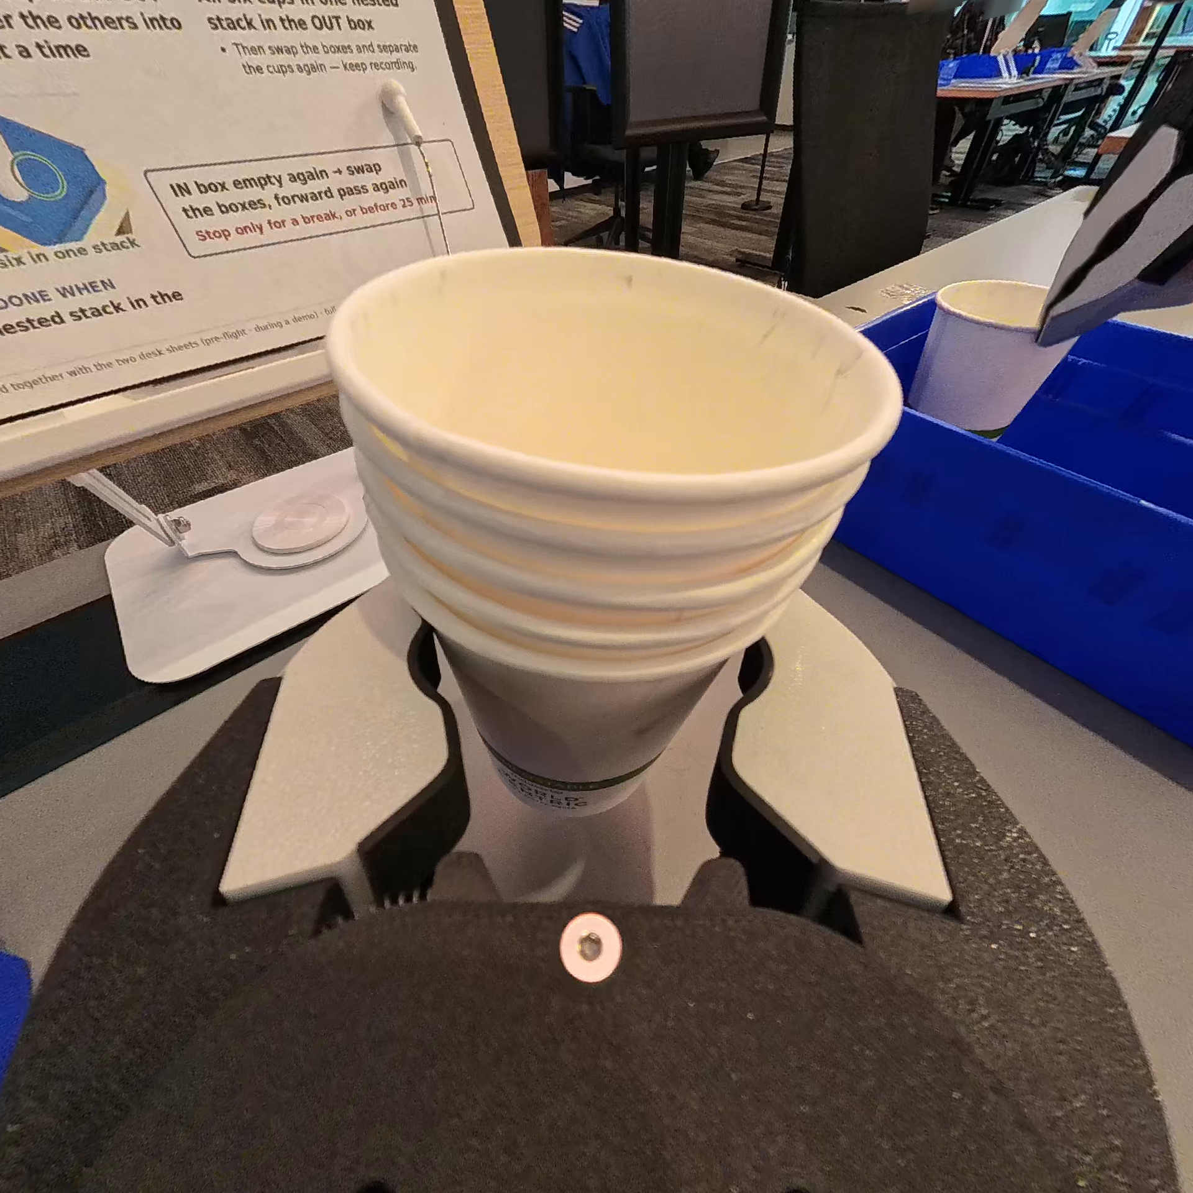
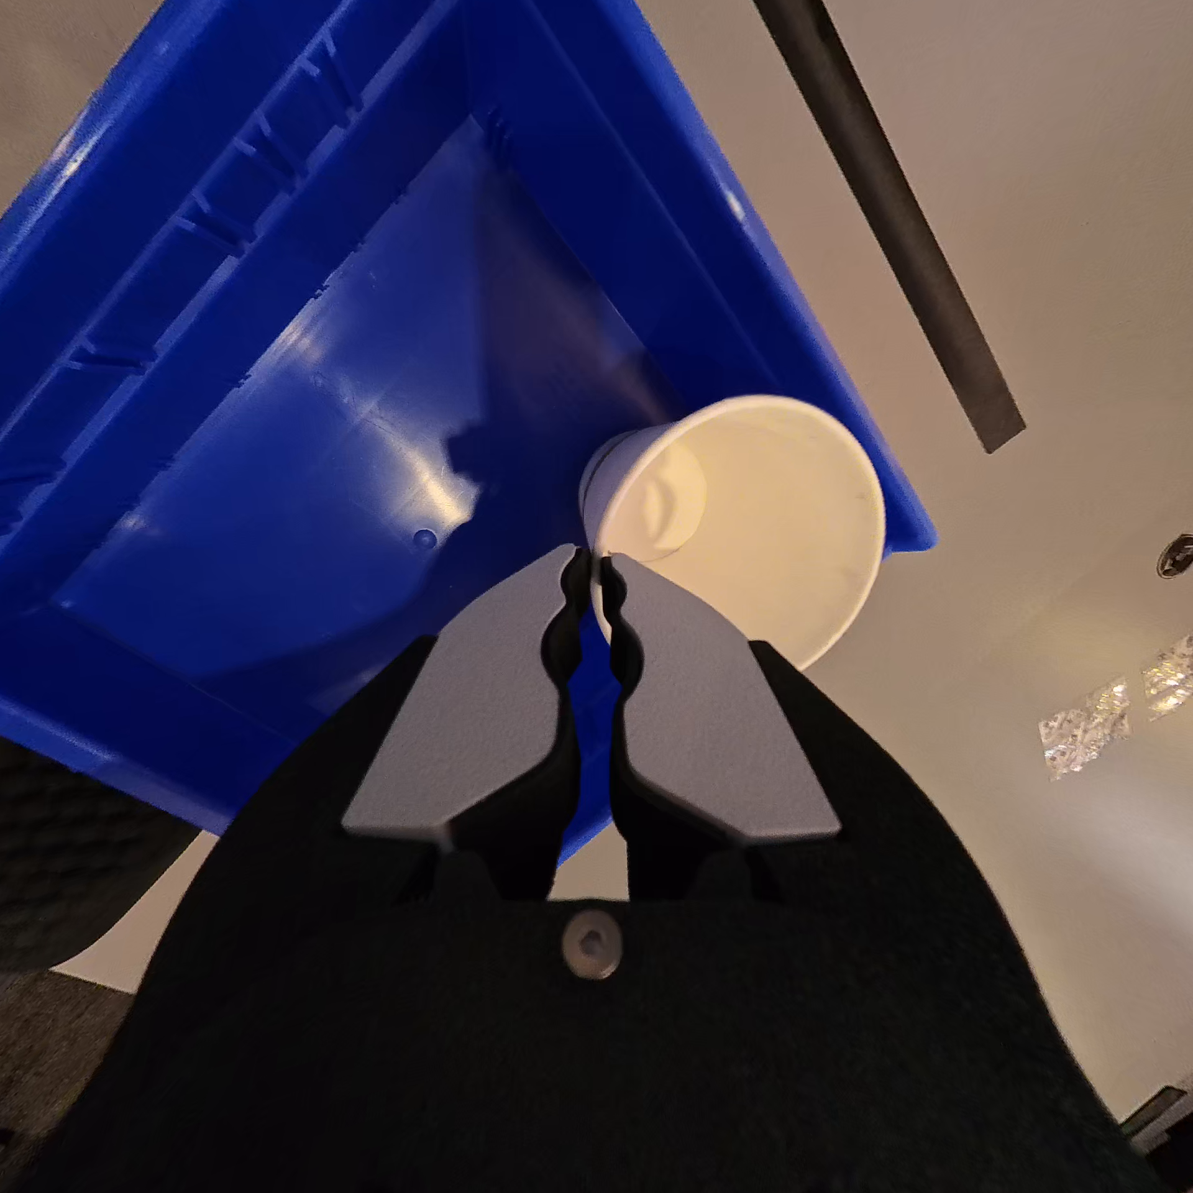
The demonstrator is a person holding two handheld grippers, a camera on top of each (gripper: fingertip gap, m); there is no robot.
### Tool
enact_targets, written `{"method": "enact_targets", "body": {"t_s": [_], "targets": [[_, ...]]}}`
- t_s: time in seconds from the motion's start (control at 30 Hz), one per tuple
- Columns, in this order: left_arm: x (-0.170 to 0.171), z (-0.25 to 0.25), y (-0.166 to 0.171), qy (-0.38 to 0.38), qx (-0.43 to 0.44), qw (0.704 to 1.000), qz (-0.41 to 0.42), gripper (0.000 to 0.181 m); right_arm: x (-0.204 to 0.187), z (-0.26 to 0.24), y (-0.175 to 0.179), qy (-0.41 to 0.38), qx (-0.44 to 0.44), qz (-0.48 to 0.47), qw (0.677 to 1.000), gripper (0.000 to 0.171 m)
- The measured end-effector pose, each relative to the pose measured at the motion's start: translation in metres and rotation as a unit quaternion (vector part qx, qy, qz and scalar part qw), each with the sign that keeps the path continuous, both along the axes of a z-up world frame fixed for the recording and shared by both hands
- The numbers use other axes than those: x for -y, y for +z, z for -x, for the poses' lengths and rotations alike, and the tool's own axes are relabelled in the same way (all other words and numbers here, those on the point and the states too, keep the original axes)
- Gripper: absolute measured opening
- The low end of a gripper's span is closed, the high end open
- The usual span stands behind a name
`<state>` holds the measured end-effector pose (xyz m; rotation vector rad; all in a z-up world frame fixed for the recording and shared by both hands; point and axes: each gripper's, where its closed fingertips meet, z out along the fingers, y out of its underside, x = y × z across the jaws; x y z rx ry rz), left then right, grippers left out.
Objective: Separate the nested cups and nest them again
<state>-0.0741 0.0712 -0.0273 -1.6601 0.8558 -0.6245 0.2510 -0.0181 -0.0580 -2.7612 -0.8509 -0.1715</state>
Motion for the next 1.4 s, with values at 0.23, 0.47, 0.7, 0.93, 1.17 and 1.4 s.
{"method": "enact_targets", "body": {"t_s": [0.23, 0.47, 0.7, 0.93, 1.17, 1.4], "targets": [[0.001, 0.000, 0.003, -0.002, 0.003, 1.000, 0.001, 0.092, 0.006, 0.002, 0.003, -0.001, -0.008, 0.008, 1.000, 0.003], [0.002, 0.000, 0.004, -0.004, 0.005, 1.000, 0.001, 0.092, 0.007, 0.006, 0.003, 0.002, -0.015, 0.004, 1.000, 0.025], [0.003, -0.001, 0.007, -0.006, 0.009, 1.000, 0.000, 0.093, -0.027, 0.065, 0.099, 0.088, 0.003, -0.108, 0.990, 0.028], [0.004, -0.001, 0.006, -0.007, 0.005, 1.000, -0.004, 0.093, -0.011, 0.279, 0.152, 0.368, -0.074, -0.097, 0.922, 0.019], [0.003, 0.000, 0.007, -0.005, 0.007, 1.000, 0.000, 0.093, -0.018, 0.343, 0.122, 0.436, -0.029, -0.066, 0.897, 0.014], [0.004, -0.001, 0.008, -0.008, 0.007, 1.000, -0.002, 0.093, -0.029, 0.345, 0.099, 0.431, -0.007, -0.048, 0.901, 0.012]]}}
